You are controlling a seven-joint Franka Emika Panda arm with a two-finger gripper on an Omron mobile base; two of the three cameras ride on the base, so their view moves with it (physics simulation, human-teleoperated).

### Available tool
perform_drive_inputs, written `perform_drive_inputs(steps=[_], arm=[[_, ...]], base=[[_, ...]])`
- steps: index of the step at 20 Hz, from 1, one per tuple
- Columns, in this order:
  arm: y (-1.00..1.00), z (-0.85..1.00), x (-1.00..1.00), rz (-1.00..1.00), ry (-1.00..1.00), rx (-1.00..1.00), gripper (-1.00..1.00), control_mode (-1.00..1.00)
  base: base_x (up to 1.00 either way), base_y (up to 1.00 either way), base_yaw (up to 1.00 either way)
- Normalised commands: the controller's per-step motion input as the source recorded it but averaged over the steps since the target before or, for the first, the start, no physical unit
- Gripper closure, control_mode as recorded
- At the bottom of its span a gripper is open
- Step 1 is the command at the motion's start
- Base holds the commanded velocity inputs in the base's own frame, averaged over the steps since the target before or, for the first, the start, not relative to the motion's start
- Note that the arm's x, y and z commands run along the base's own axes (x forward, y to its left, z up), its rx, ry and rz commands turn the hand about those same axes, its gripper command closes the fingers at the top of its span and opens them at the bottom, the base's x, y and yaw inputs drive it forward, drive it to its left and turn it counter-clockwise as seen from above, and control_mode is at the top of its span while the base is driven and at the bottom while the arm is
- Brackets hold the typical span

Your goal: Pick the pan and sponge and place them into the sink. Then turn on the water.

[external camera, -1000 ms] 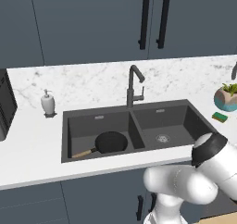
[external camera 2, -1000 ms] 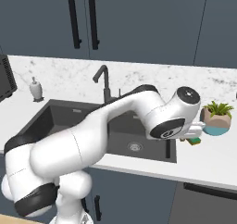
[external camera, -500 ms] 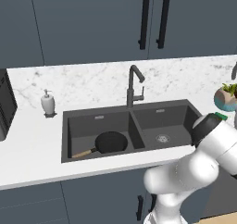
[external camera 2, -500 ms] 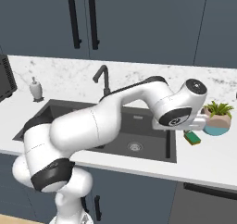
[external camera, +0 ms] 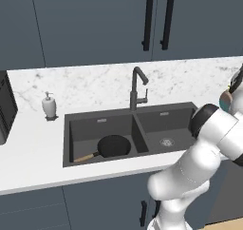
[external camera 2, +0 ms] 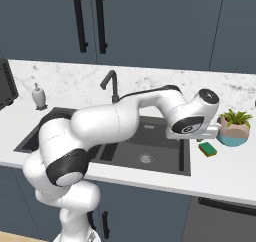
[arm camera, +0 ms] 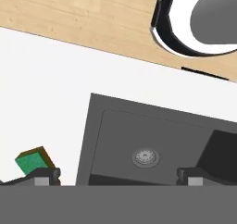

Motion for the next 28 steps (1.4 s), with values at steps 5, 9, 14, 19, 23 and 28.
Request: perform_drive_inputs(steps=[5,9,14,19,23,28], arm=[[-0.3,-0.22,0.27,0.08,0.0,0.0,-1.0,-1.0],[-0.35,-0.26,0.13,0.03,0.0,0.0,-1.0,-1.0],[-0.33,-0.3,0.13,0.01,0.0,0.0,-1.0,-1.0],[-0.2,-0.19,0.23,0.0,0.0,0.0,-1.0,-1.0],[-0.14,-0.13,0.29,0.0,0.0,0.0,-1.0,-1.0],[-0.04,-0.17,0.37,0.0,0.0,0.0,-1.0,-1.0]], base=[[0.0,0.0,0.0],[0.0,0.0,0.0],[0.0,0.0,0.0],[0.0,0.0,0.0],[0.0,0.0,0.0],[0.0,0.0,0.0]])
